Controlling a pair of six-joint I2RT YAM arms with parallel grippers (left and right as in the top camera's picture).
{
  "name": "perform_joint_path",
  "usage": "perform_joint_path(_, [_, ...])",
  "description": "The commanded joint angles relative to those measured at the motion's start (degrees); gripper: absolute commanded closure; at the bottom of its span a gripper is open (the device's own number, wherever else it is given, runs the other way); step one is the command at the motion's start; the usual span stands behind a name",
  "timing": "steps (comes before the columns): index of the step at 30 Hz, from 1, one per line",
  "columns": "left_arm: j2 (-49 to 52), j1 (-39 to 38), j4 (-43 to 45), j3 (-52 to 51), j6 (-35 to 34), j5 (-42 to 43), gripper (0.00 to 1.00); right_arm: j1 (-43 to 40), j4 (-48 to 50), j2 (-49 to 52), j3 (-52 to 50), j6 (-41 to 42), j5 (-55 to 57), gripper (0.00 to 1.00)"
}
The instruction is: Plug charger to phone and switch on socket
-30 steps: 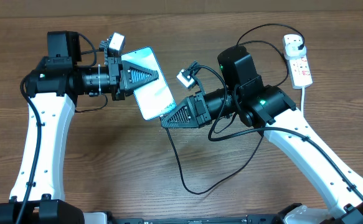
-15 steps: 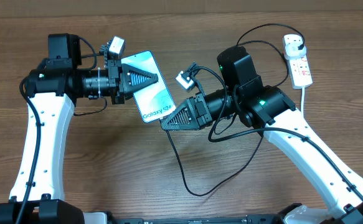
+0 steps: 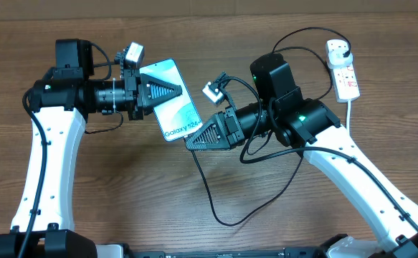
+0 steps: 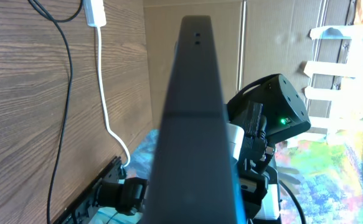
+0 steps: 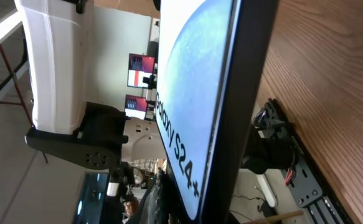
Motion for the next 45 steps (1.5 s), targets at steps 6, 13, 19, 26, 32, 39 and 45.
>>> perform_joint_path(6, [-0.7,-2.8,-1.1,0.1,4.3,3.1,0.96,-0.6,3.0,0.4,1.2,0.3,3.1,0.96])
perform_joint_path(13, [-0.7,-2.8,-1.4,0.1,4.3,3.1,0.96,-0.6,3.0,0.4,1.2,0.4,3.6,0.96])
perform_joint_path(19, [-0.7,-2.8,-1.6,0.1,4.3,3.1,0.96,-0.6,3.2,0.4,1.2,0.7,3.8,0.96])
perform_joint_path(26, [-0.7,-2.7,-1.6,0.1,4.4,2.3,0.96,-0.6,3.2,0.4,1.2,0.7,3.8,0.87])
perform_joint_path(32, [-0.7,-2.6,-0.8,0.1,4.2,1.3,0.96,-0.6,3.1,0.4,1.2,0.7,3.8,0.27])
perform_joint_path(39, [-0.7,-0.8,1.8,0.1,1.8,-6.6,0.96,-0.6,0.9,0.4,1.2,0.7,9.4,0.00])
perform_joint_path(45, [-0.7,0.7,1.7,0.1,2.2,-19.2,0.96,-2.6,-7.7,0.4,1.2,-2.0,24.3,0.00])
